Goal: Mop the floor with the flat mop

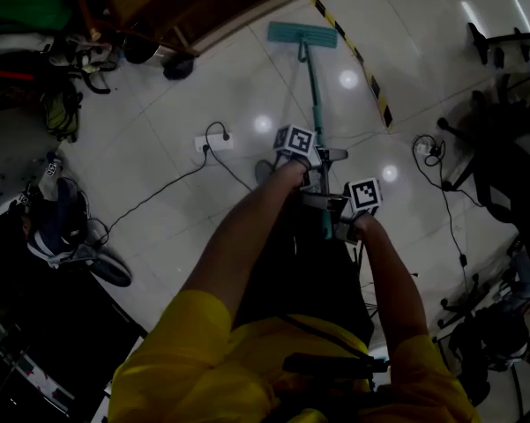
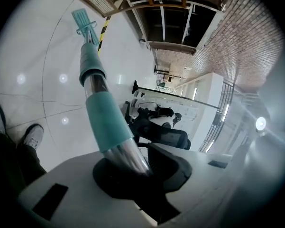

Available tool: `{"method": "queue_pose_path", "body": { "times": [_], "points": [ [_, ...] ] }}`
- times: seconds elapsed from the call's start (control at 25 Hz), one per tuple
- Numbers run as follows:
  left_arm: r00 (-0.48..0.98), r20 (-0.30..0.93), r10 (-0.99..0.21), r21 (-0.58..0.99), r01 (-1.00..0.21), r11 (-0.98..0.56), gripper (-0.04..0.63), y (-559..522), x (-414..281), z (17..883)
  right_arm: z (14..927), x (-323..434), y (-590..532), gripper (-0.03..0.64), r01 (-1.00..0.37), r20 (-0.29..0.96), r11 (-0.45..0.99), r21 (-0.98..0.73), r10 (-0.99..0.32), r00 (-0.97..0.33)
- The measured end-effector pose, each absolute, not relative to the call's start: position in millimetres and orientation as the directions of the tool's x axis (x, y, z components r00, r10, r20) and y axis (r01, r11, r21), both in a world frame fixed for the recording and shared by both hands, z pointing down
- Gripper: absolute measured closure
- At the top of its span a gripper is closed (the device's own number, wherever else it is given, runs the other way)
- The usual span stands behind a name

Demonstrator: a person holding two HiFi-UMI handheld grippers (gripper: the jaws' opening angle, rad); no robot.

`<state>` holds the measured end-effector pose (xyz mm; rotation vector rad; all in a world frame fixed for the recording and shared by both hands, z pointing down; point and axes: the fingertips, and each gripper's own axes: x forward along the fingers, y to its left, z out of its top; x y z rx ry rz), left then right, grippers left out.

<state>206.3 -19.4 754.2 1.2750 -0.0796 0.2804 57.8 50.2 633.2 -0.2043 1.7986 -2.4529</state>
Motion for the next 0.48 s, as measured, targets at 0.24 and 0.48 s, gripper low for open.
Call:
{"method": "queue_pose_path", "body": {
  "times": [0.24, 0.48],
  "points": [
    [0.965, 0.175, 0.196, 0.899, -0.238, 0.369, 0.515, 108.2, 205.2, 708.2, 582.2, 60.7, 167.0, 0.508, 0.002, 0.062, -0.409, -0.912, -0.143, -0.988],
    [0.985, 0.162, 0.058, 0.877, -0.171, 0.448, 0.511, 161.9, 208.4, 678.7, 555.2, 68.0, 224.3, 0.502, -0.083, 0.104, -0.404, -0.911, -0.032, -0.994]
  ]
}}
